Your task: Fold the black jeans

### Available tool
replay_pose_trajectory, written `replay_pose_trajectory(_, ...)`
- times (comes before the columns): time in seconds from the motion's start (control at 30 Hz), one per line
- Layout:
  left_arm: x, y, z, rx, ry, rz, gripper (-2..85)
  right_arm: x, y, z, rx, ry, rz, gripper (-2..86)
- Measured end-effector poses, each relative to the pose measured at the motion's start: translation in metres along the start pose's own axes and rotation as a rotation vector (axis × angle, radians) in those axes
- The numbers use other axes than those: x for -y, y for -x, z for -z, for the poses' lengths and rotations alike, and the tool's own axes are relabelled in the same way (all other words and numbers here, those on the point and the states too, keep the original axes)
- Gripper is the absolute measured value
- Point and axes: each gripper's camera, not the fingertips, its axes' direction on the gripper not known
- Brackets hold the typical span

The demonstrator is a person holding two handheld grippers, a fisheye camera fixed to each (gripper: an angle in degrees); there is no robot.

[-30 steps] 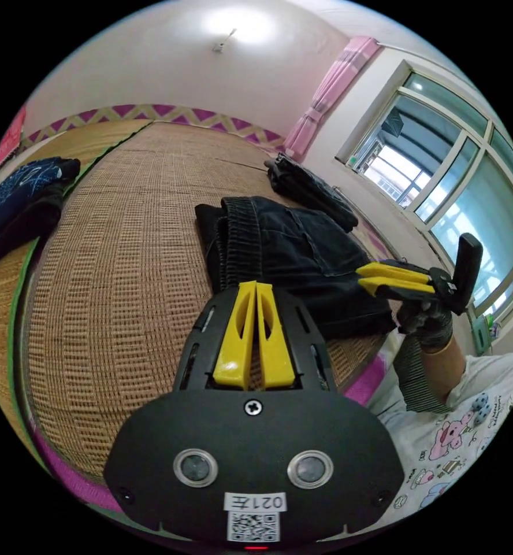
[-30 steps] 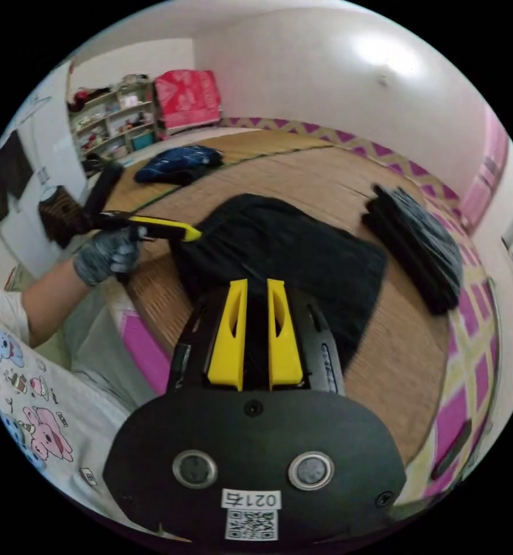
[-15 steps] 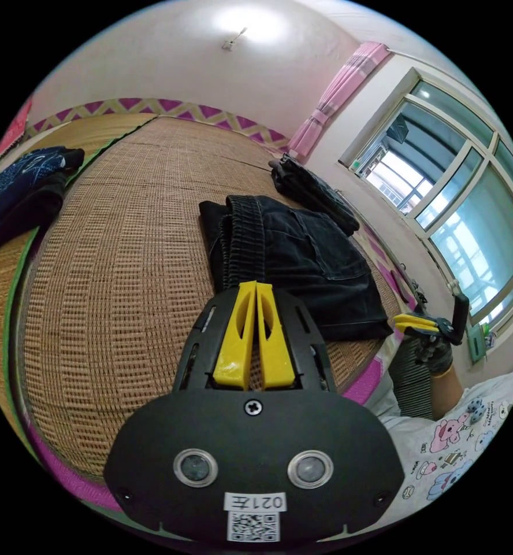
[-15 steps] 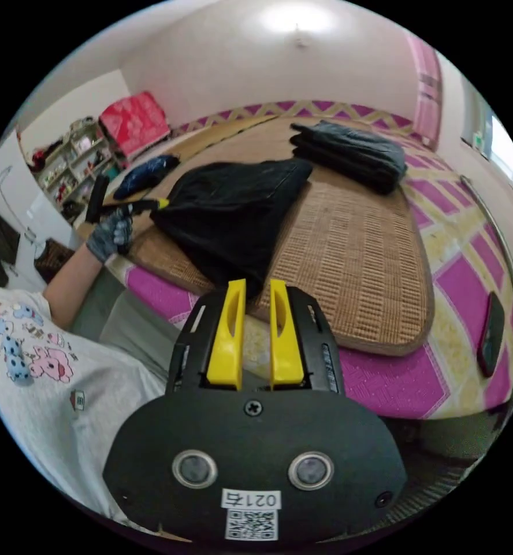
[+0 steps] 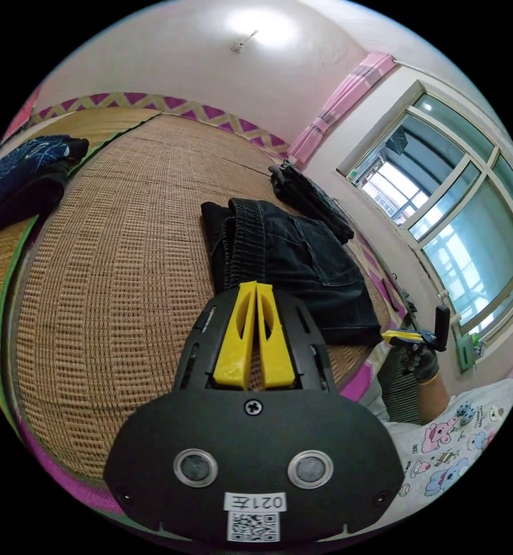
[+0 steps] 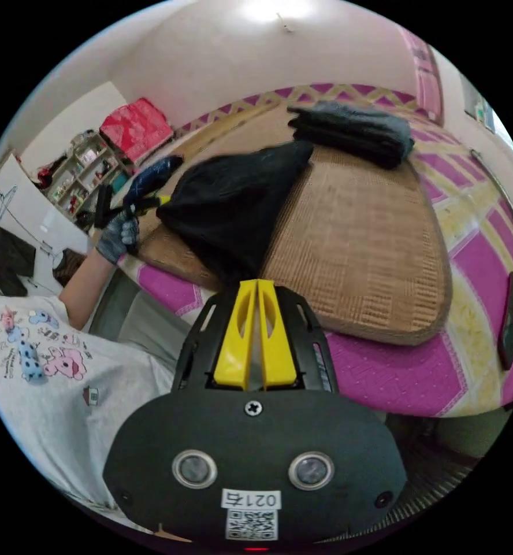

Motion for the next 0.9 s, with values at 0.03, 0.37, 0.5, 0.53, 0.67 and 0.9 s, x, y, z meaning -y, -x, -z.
replay_pose_trajectory(0.03, 0.002, 0.003, 0.018, -0.058, -0.097, 0.004, -0.1, 0.006, -0.009, 0.023, 0.001, -0.099, -0.016, 2.1)
replay_pose_trajectory(0.37, 0.068, 0.061, -0.003, -0.149, 0.170, 0.140, 16.0, 0.179, -0.145, -0.012, 0.453, -0.057, -0.216, 13.3)
replay_pose_trajectory(0.5, 0.078, 0.065, -0.003, -0.215, 0.237, 0.114, 15.6, 0.207, -0.176, -0.053, 0.572, 0.065, -0.285, 12.0)
replay_pose_trajectory(0.53, 0.079, 0.067, -0.010, -0.246, 0.268, 0.126, 13.7, 0.213, -0.181, -0.059, 0.608, 0.072, -0.299, 11.1)
replay_pose_trajectory(0.67, 0.081, 0.063, -0.012, -0.237, 0.274, 0.153, 7.7, 0.228, -0.190, -0.078, 0.641, 0.100, -0.319, 6.6)
replay_pose_trajectory(0.9, 0.136, -0.016, 0.022, -0.339, 0.196, -0.050, 5.3, 0.256, -0.172, -0.002, 0.578, 0.000, -0.097, 5.3)
